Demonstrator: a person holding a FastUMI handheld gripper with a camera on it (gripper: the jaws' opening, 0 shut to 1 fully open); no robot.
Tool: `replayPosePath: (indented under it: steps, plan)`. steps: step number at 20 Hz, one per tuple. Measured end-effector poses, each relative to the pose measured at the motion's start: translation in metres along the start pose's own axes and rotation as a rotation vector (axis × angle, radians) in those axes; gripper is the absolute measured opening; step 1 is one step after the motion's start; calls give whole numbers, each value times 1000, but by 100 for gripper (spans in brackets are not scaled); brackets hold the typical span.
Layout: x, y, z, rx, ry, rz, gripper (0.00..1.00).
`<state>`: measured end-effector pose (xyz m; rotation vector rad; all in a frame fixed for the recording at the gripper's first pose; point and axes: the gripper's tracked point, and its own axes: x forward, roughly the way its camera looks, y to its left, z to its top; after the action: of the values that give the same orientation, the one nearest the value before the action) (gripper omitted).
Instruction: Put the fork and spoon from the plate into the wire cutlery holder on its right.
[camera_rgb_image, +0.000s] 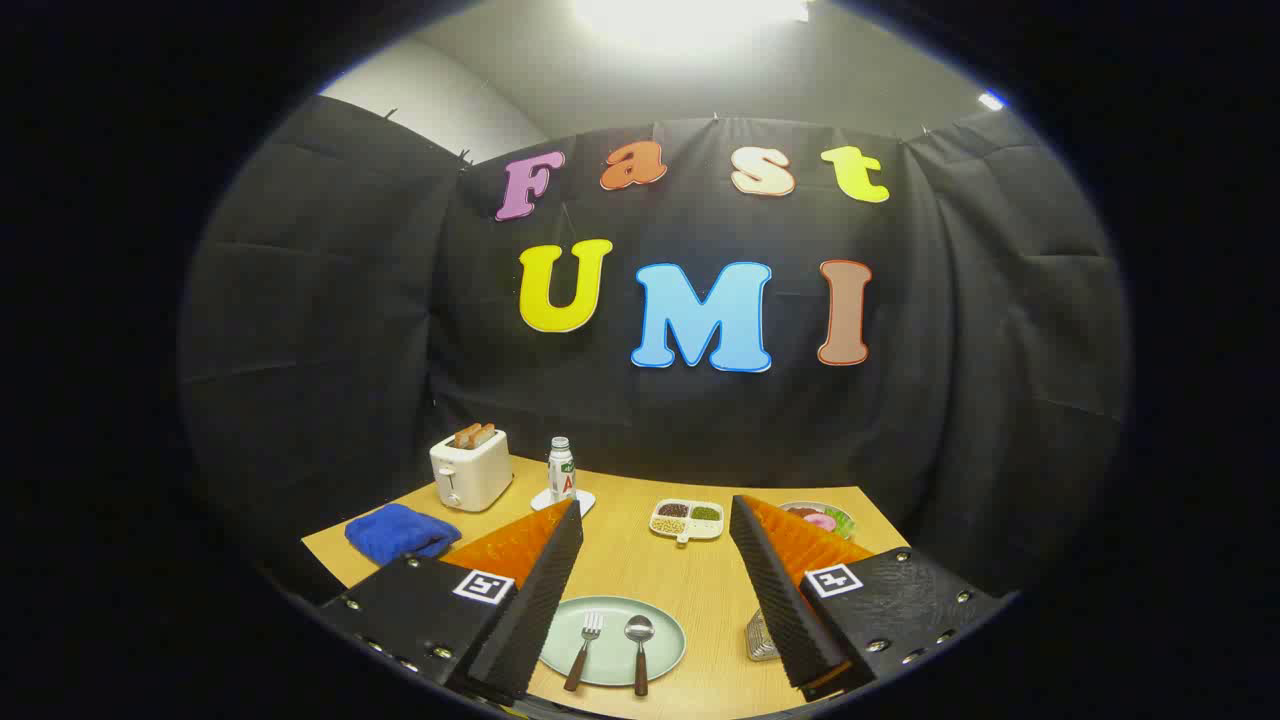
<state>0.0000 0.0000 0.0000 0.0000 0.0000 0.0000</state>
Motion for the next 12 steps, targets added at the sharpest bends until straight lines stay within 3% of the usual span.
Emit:
replayPosePath:
  steps: [12]
  plan:
    - [0, -5, -14, 3, 27, -11, 90]
